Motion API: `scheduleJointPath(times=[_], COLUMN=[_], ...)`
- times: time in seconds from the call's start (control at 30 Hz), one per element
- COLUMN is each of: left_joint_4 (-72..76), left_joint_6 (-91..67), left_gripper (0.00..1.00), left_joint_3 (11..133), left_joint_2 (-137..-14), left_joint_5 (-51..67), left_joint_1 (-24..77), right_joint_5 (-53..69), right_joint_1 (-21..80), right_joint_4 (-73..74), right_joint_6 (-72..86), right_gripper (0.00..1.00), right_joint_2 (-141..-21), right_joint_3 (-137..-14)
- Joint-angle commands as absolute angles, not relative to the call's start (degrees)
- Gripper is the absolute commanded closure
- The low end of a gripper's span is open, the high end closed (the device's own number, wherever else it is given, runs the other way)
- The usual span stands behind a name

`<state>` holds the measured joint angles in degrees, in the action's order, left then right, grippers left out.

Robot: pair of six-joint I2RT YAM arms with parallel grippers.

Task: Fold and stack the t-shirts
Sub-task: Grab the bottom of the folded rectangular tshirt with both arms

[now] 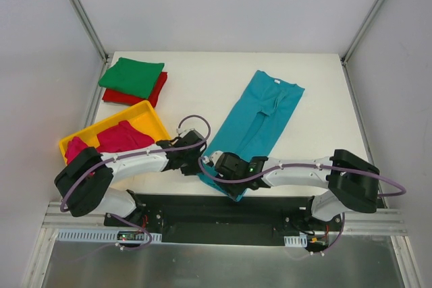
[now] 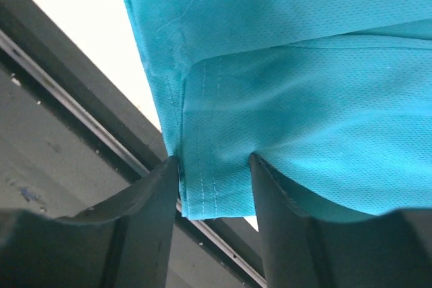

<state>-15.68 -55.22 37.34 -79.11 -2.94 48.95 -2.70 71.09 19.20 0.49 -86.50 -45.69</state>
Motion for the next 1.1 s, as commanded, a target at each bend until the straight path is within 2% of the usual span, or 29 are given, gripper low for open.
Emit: scheduleJointPath(times=[0.0, 0.1, 0.2, 0.37, 0.47, 0.6, 0.77, 0.93, 1.07], left_joint_4=[-17.4, -17.4, -17.49, -18.1, -19.95, -23.2, -24.17, -24.08, -24.08], left_joint_6=[-56.51, -57.3, -58.62, -60.02, -60.99, -61.44, -60.21, -57.22, -53.8], left_gripper=[0.77, 0.83, 0.94, 0.98, 0.98, 0.97, 0.92, 0.92, 0.92], left_joint_3=[34.72, 33.67, 32.7, 30.15, 28.13, 26.81, 28.47, 36.89, 45.33], left_joint_2=[-79.28, -77.61, -75.16, -68.75, -63.13, -54.86, -49.48, -55.97, -64.49], left_joint_5=[-1.5, -1.23, -1.41, -1.23, -0.7, -1.32, -2.9, -4.48, -5.19], left_joint_1=[48.43, 48.34, 48.34, 48.43, 48.34, 48.34, 48.43, 48.43, 48.43], right_joint_5=[-8.52, -12.82, -14.68, -12.84, -8.46, -0.81, -3.59, -9.92, -11.95], right_joint_1=[72.77, 75.14, 76.9, 79.27, 79.89, 80.42, 80.42, 78.49, 72.96], right_joint_4=[17.05, 17.84, 19.68, 20.12, 18.73, 16.09, 19.06, 25.48, 29.35], right_joint_6=[3.07, 3.69, 5.18, 5.45, 5.1, 4.83, 4.75, 4.66, 5.01], right_gripper=[0.54, 0.66, 0.8, 0.89, 0.99, 0.99, 0.99, 0.99, 0.99], right_joint_2=[-87.98, -88.94, -89.21, -86.58, -84.47, -82.1, -77.18, -72.61, -69.62], right_joint_3=[-44.47, -44.82, -45.61, -47.02, -47.64, -48.25, -49.74, -51.5, -50.8])
